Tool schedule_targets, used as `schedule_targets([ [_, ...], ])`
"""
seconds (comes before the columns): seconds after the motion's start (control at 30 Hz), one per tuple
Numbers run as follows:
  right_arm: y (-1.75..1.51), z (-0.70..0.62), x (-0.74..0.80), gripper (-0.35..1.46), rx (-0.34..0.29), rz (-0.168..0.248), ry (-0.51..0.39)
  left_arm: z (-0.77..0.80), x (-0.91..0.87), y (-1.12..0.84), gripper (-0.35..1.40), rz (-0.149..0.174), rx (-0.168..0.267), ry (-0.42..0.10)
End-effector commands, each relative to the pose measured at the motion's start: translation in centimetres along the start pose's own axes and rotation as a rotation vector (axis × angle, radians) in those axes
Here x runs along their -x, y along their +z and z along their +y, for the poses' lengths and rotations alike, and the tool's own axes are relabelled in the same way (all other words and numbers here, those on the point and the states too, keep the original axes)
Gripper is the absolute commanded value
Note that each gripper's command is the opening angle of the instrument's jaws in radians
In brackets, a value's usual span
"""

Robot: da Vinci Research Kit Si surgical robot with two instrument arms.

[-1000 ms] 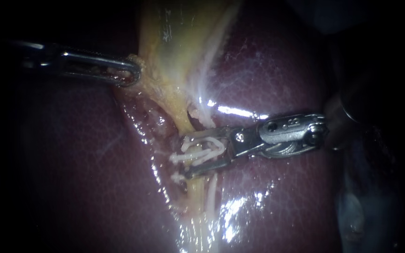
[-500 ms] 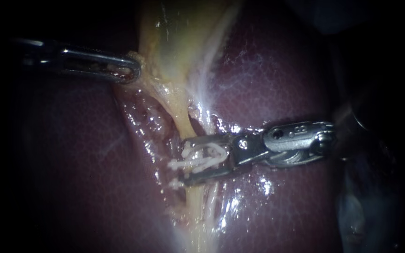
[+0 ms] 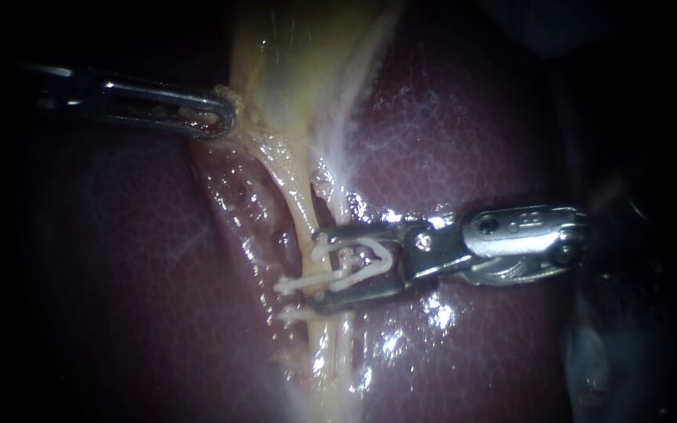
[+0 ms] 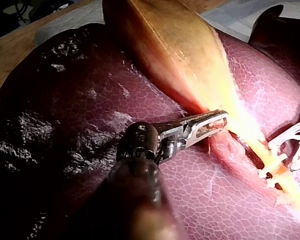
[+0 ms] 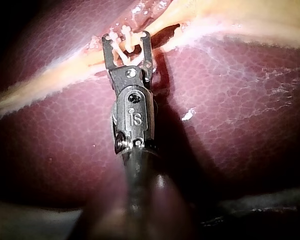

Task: Clipping third clip left tube

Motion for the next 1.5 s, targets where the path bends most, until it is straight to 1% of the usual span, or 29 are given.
schedule_targets([
  [0.03,-0.02,0.00,0.00,0.47,-0.004,-0.001,0.000,0.00,0.00,0.00,-0.35,0.000,0.000,0.000],
  [0.17,-0.09,0.01,0.04,0.47,-0.004,-0.001,-0.001,0.00,0.00,0.00,-0.35,0.000,0.000,0.000],
  [0.4,-0.10,0.08,0.11,0.47,-0.002,-0.002,-0.008,0.00,0.00,0.00,-0.35,0.000,0.000,0.000],
  [0.5,-0.09,0.12,0.15,0.47,-0.003,-0.002,0.002,0.00,0.00,0.00,-0.35,0.000,0.000,0.000],
  [0.7,-0.04,0.26,0.30,0.47,-0.029,0.010,0.057,0.00,0.00,0.01,-0.35,0.000,0.000,0.000],
  [0.87,0.04,0.41,0.49,0.47,-0.069,0.017,0.113,0.01,0.00,0.01,-0.35,0.001,-0.003,0.000],
  [1.07,0.17,0.52,0.62,0.47,-0.113,0.026,0.165,0.01,0.00,0.01,-0.35,0.001,-0.003,0.000],
  [1.2,0.23,0.55,0.65,0.47,-0.139,0.027,0.187,0.01,0.00,0.01,-0.35,0.001,-0.003,0.001],
  [1.33,0.22,0.54,0.65,0.47,-0.164,0.032,0.194,0.01,-0.01,0.00,-0.35,0.001,-0.003,0.001],
  [1.5,0.17,0.53,0.63,0.47,-0.195,0.057,0.211,0.01,-0.01,0.00,-0.35,0.001,-0.003,0.001],
])
